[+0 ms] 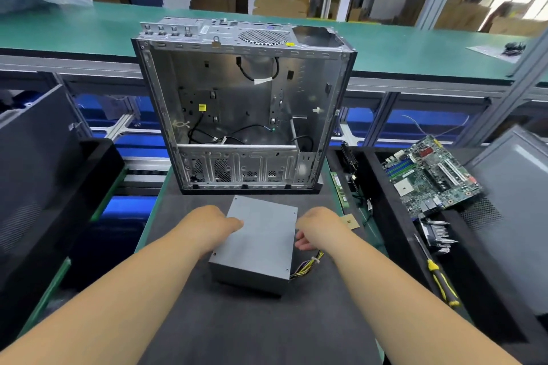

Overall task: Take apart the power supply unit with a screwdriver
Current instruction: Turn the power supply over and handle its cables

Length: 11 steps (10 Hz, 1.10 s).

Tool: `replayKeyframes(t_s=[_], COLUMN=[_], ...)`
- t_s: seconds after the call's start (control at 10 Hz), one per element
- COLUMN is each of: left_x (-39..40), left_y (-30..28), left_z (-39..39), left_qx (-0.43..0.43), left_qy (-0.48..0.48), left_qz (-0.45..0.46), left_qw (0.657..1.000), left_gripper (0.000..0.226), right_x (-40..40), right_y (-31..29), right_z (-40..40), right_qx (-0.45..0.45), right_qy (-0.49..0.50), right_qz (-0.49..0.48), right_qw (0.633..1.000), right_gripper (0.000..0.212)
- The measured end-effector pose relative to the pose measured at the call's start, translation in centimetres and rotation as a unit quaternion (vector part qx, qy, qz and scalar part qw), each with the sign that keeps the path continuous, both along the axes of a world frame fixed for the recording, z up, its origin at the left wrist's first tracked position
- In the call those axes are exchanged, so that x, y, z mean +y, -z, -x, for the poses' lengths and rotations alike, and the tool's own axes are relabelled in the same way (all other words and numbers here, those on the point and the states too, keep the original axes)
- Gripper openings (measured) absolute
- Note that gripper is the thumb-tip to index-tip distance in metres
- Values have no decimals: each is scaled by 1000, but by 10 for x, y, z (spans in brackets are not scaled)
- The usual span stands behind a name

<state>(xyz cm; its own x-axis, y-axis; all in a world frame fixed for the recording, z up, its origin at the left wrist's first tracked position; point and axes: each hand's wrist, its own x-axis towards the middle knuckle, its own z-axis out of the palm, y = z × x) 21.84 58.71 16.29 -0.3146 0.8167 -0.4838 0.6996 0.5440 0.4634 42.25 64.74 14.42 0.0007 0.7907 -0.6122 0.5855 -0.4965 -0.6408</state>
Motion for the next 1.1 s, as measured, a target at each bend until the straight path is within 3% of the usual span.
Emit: replayKeyframes(t_s=[0.2,0.3,0.4,0.7,0.8,0.9,1.1], left_x=[4,4,2,-5,-6,-11,-25], left_y=[4,1,-1,19,26,21,18], left_z=[-5,-7,-6,-2,-2,-4,3], left_qx=[-3,-37,-89,-227,-268,-256,-365], left_qy=[-24,-59,-102,-162,-166,-105,-38], left_qz=[11,-1,-10,-18,-28,5,30], left_qw=[1000,998,991,960,948,961,930], left_gripper=[31,30,36,65,60,42,16], right_x=[-3,-7,-9,-8,-2,6,19], right_y=[-9,-23,-29,1,3,-1,-9], right_z=[5,5,7,15,9,9,21], right_qx=[14,24,-4,-87,-95,-113,-175], right_qy=[18,9,-30,-71,-68,-79,-53], right_qz=[0,47,79,52,-5,-24,-21], right_qw=[1000,999,996,992,993,990,983], right_gripper=[17,21,20,31,35,37,26])
